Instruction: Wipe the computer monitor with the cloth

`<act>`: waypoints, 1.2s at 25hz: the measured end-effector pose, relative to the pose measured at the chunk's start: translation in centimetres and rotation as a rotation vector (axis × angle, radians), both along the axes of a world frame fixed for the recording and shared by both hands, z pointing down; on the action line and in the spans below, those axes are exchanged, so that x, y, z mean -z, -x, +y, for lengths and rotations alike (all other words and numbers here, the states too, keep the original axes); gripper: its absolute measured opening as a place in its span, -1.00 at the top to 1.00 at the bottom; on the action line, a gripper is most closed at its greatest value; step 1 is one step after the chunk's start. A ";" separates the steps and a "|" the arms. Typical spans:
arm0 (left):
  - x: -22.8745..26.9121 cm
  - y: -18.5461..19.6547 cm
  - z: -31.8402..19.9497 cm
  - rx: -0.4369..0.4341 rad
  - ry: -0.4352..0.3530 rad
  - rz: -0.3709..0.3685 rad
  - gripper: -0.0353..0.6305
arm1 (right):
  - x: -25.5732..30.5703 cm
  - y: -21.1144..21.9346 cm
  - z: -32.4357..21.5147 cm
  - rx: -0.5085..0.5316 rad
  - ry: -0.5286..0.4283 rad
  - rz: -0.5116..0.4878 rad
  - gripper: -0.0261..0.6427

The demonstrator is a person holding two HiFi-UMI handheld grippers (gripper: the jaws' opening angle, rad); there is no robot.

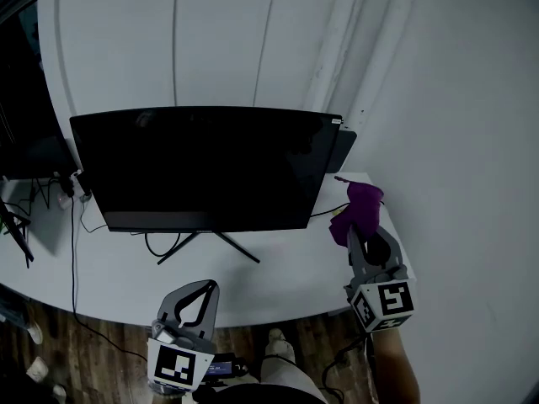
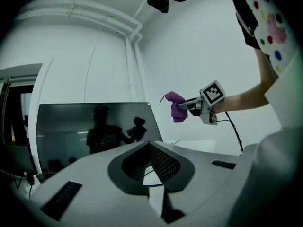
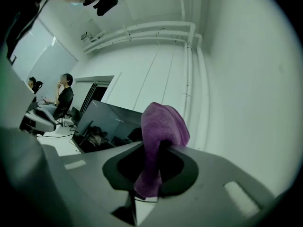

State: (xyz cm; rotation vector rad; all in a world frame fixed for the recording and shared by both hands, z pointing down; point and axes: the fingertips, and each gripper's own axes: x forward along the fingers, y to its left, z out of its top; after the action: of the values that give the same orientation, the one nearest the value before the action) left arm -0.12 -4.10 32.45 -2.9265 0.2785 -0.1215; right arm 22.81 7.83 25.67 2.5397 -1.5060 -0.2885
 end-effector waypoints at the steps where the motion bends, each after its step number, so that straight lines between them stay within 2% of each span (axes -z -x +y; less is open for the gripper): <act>1: 0.0 -0.1 0.0 0.003 0.003 0.000 0.88 | 0.6 -0.8 -0.2 -0.004 -0.005 0.009 0.72; 14: 0.8 -1.7 -0.6 0.071 0.013 0.018 0.88 | 5.8 -8.9 -3.6 -0.047 -0.017 0.097 0.72; 30: 0.8 -3.4 -2.6 0.158 0.008 0.012 0.88 | 6.8 -16.2 -9.4 -0.047 0.014 0.084 0.72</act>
State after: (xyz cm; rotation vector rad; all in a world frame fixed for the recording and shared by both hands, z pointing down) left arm 3.28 -6.73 31.62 -2.9104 0.5123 -0.1281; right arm 39.02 -1.60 18.83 2.5147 -1.4112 -0.3719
